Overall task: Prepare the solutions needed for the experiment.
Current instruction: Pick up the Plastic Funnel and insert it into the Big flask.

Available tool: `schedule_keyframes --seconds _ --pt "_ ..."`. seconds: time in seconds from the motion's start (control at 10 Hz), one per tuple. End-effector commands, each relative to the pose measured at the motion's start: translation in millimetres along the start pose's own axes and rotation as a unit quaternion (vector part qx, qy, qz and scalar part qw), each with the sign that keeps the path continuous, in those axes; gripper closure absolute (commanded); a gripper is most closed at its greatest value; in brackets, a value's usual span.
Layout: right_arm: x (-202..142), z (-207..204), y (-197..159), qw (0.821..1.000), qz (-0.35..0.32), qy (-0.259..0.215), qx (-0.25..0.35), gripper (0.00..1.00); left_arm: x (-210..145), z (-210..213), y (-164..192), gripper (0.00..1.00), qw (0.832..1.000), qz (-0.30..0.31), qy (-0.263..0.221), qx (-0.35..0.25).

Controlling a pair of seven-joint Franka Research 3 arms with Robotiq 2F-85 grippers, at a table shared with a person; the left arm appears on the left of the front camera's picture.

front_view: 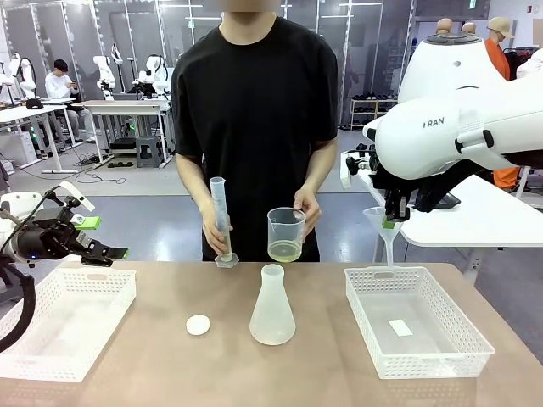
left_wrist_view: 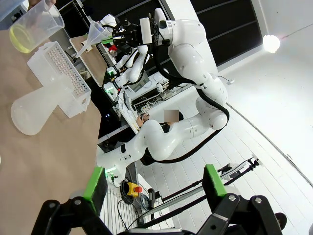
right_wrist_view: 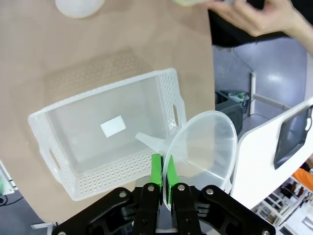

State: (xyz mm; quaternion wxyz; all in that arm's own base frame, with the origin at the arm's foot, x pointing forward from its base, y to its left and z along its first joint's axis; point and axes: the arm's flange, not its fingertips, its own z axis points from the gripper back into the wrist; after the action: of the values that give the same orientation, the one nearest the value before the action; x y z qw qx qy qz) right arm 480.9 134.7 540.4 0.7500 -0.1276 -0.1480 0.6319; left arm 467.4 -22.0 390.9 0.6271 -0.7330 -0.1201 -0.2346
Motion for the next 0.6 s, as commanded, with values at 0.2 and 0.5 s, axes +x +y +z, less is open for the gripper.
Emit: schedule_keyframes --seconds 0.2,0.5 --pt "41.7 33.4 33.4 0.991 0.077 -0.098 -0.045 0.96 0.9 -0.4 -1.1 0.00 1.000 -0.002 -0.001 -0.001" --pt "71.8 53.0 68.3 0.970 0.163 -0.172 -0.049 0.96 0.9 -0.4 -1.1 0.00 1.000 -0.002 -0.001 -0.001"
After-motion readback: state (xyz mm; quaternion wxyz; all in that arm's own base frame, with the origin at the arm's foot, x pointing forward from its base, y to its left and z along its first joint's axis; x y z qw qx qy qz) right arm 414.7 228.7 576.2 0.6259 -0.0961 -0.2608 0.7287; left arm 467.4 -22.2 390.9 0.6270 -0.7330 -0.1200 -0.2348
